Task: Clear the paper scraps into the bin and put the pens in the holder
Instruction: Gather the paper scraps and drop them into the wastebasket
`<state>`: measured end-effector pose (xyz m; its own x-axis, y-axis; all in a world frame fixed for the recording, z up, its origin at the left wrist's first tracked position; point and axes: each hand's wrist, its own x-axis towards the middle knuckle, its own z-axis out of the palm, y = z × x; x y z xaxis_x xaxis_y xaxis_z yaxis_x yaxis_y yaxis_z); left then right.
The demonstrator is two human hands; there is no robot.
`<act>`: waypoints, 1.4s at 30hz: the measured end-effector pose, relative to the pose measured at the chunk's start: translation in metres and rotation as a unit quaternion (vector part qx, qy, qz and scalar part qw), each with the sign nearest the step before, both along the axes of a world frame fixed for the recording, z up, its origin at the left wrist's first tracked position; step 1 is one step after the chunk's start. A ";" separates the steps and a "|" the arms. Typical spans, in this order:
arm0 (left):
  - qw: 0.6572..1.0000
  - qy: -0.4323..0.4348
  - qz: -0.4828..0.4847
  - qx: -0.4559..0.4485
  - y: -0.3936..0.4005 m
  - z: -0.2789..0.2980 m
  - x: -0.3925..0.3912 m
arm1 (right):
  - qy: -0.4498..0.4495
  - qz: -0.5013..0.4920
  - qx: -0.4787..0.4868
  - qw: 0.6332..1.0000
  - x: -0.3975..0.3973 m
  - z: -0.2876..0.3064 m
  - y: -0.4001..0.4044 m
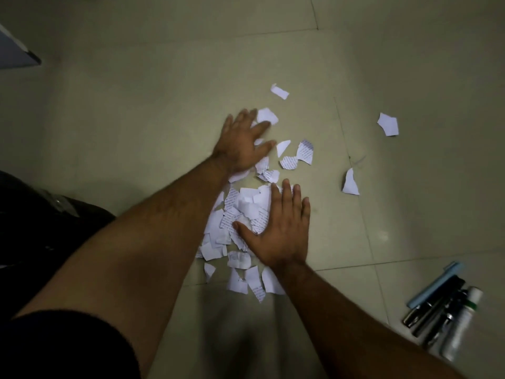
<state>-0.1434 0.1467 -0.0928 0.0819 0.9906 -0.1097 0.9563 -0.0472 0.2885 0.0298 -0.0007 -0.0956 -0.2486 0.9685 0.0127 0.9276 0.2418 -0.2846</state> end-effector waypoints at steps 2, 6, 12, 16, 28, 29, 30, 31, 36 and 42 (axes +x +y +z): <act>0.999 -0.001 -0.031 0.041 -0.033 -0.005 0.016 | 0.013 -0.004 0.011 1.000 0.001 0.003 0.000; 0.999 -0.024 -0.020 0.033 -0.080 -0.002 0.029 | 0.047 -0.011 0.015 0.999 0.000 0.007 -0.003; 0.994 -0.050 0.068 0.067 -0.106 0.028 0.054 | 0.164 0.000 -0.003 0.986 0.016 0.009 -0.004; 0.993 -0.060 0.034 0.099 -0.106 0.035 0.085 | 0.171 -0.040 0.070 0.982 0.079 0.004 0.009; 0.987 -0.075 -0.068 0.123 -0.017 0.008 0.176 | -0.005 -0.230 0.041 0.972 0.162 -0.012 0.066; 0.987 -0.069 -0.072 0.123 -0.008 0.004 0.179 | -0.007 -0.225 0.047 0.973 0.161 -0.012 0.065; 0.987 -0.063 -0.081 0.122 0.004 0.002 0.185 | -0.013 -0.223 0.040 0.974 0.162 -0.011 0.065; 0.986 -0.057 -0.089 0.127 0.014 0.001 0.191 | -0.020 -0.220 0.030 0.975 0.161 -0.009 0.066; 0.984 -0.025 -0.155 0.086 0.071 0.010 0.239 | -0.028 -0.218 -0.021 0.975 0.161 -0.004 0.070; 0.972 0.069 -0.222 0.028 0.087 0.004 0.244 | -0.040 -0.217 -0.048 0.974 0.160 0.000 0.071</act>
<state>0.1005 0.2335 -0.0888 0.4915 0.8654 -0.0970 0.8673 -0.4764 0.1447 0.1903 0.0704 -0.0960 0.1884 0.9784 -0.0849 0.9569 -0.2023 -0.2085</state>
